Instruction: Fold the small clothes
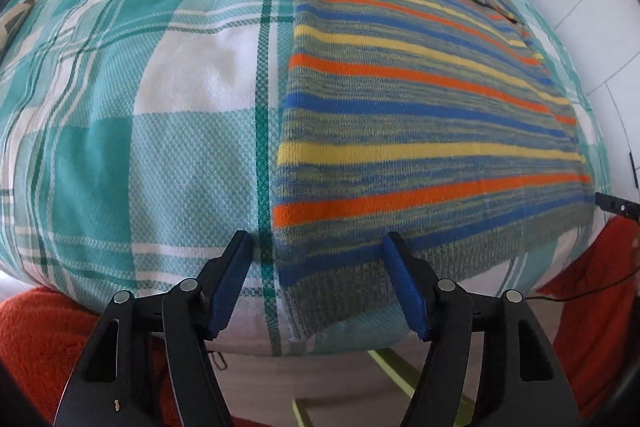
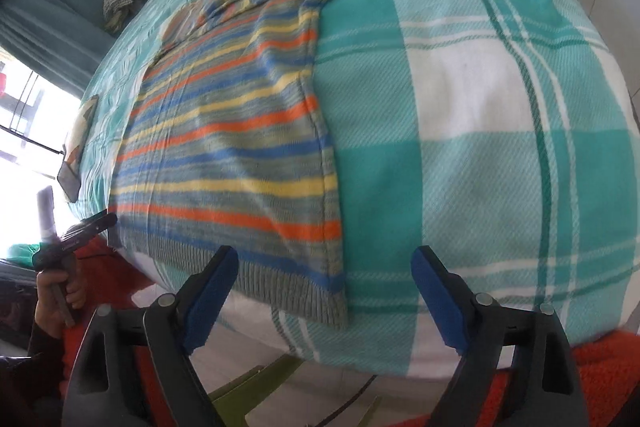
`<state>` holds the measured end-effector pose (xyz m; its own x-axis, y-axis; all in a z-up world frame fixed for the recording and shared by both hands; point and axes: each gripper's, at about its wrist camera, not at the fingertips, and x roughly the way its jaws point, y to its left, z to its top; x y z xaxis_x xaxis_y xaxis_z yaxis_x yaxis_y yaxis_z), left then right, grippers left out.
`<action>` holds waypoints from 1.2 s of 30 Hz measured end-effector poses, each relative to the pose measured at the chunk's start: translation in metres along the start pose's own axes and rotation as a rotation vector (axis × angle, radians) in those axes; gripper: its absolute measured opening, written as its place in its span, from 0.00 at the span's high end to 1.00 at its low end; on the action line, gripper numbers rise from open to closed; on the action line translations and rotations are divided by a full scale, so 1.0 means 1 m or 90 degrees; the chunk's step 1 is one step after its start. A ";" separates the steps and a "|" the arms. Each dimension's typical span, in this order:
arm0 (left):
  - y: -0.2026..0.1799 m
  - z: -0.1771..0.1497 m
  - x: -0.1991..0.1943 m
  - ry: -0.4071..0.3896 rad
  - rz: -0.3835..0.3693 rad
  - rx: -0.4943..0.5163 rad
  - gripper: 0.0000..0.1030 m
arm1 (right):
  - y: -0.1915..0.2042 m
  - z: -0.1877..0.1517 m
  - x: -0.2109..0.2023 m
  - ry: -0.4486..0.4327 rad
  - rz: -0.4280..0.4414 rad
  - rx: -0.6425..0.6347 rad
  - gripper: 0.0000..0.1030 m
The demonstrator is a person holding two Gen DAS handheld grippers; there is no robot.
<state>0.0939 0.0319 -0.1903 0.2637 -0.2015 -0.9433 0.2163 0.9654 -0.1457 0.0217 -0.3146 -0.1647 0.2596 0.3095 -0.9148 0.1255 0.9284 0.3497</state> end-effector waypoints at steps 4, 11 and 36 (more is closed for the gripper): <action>-0.007 0.002 -0.003 0.019 0.002 0.010 0.95 | 0.007 -0.014 0.028 0.036 -0.038 0.006 0.88; 0.023 0.047 -0.041 -0.021 -0.153 -0.102 0.96 | 0.011 0.012 -0.010 -0.041 0.110 0.077 0.95; 0.108 0.380 0.056 -0.219 -0.146 -0.357 0.33 | -0.076 0.365 0.067 -0.310 0.154 0.260 0.53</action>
<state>0.4897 0.0621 -0.1459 0.5726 -0.3619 -0.7356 -0.1919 0.8132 -0.5495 0.3795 -0.4396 -0.1788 0.7154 0.2821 -0.6392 0.3363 0.6628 0.6690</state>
